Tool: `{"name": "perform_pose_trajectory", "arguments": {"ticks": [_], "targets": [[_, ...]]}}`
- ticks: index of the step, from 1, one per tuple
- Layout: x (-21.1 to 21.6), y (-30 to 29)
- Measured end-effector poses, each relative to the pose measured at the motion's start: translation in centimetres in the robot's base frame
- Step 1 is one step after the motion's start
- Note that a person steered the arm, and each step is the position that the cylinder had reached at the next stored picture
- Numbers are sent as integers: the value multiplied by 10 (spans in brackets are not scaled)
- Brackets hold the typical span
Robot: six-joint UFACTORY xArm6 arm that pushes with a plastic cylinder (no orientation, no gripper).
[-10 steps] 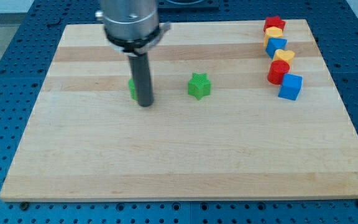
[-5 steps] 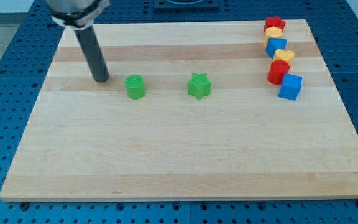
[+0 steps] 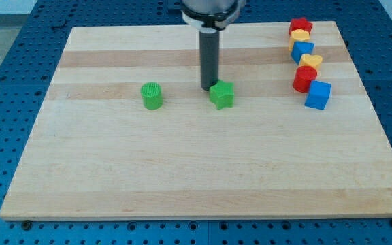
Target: Move the green star closer to the blue cube
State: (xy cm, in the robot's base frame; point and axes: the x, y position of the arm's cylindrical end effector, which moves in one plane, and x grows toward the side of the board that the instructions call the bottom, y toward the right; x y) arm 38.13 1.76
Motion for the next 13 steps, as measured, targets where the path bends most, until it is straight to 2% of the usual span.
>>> {"name": "perform_pose_trajectory", "arguments": {"ticks": [4,6,7,9,11,13], "targets": [[34,67],[15,19],[22,-5],[59,8],[59,57],[53,47]]}}
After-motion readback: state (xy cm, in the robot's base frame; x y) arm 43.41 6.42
